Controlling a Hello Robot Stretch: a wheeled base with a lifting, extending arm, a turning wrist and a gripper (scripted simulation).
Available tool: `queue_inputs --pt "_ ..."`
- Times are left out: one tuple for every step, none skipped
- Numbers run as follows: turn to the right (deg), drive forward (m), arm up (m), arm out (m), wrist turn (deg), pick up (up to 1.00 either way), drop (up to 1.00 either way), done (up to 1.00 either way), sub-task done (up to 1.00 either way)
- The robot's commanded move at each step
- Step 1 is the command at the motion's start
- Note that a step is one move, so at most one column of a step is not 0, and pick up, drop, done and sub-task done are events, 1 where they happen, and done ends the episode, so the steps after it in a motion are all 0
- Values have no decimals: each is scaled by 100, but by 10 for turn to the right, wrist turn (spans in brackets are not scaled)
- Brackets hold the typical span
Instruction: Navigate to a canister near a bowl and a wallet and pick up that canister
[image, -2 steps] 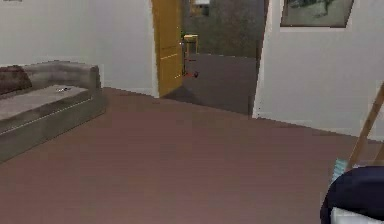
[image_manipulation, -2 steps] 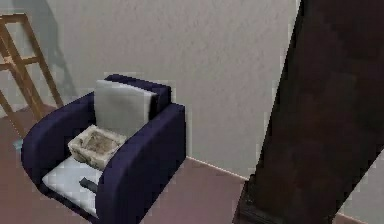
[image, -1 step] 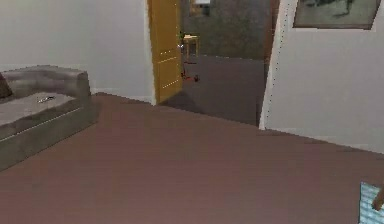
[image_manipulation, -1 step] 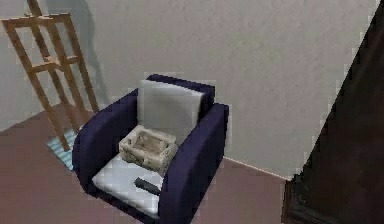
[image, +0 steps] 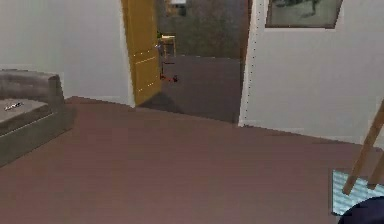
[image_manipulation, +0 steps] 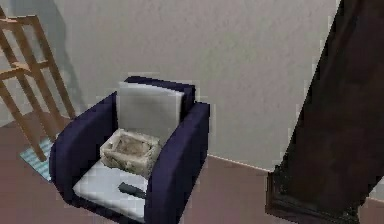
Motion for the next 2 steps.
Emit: queue_inputs --pt "0 100 0 0 0 0 0 0 0" --pt "30 0 0 0 0 0 0 0 0"
